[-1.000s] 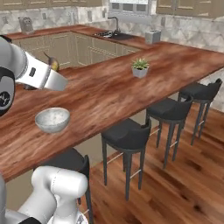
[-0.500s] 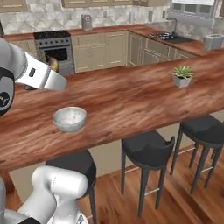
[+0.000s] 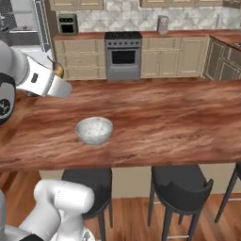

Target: Retrieve the banana and peach from the fridge and place them into the bowl on the dining table.

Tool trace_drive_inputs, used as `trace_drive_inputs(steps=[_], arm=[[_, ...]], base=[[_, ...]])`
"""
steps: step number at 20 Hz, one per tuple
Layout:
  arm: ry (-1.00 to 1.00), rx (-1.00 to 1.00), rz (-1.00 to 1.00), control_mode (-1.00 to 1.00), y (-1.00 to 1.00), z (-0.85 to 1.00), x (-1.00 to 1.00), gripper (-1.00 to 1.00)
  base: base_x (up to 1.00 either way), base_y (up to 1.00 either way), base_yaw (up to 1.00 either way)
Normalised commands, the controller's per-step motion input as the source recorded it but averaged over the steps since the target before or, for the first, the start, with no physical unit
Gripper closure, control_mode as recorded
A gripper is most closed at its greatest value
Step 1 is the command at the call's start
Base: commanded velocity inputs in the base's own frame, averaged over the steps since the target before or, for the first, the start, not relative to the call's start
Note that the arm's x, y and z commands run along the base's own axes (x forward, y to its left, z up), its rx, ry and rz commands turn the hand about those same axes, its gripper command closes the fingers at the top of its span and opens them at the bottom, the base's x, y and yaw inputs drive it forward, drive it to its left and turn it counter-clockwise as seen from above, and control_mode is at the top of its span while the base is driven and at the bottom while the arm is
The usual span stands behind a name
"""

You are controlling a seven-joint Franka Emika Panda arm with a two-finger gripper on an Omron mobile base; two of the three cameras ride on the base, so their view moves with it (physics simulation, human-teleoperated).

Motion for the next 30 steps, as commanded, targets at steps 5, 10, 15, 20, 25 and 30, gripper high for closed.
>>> trace_drive_inputs(steps=[5, 10, 15, 20, 25, 30], arm=[[0.00, 0.00, 0.00, 1.00, 0.00, 0.00, 0.00, 1.00], [0.00, 0.00, 0.00, 1.00, 0.00, 0.00, 0.00, 1.00], [0.00, 0.00, 0.00, 1.00, 0.00, 0.00, 0.00, 1.00], [0.00, 0.00, 0.00, 1.00, 0.00, 0.00, 0.00, 1.00], [0.03, 0.02, 0.05, -1.00, -0.15, -0.14, 0.33, 1.00], [0.16, 0.06, 0.11, -1.00, -0.28, -0.42, 0.77, 1.00]], base=[[0.73, -0.12, 0.61], [0.42, -0.01, 0.31], [0.14, 0.00, 0.01], [0.04, 0.00, 0.00], [0.03, 0.00, 0.00], [0.00, 0.00, 0.00]])
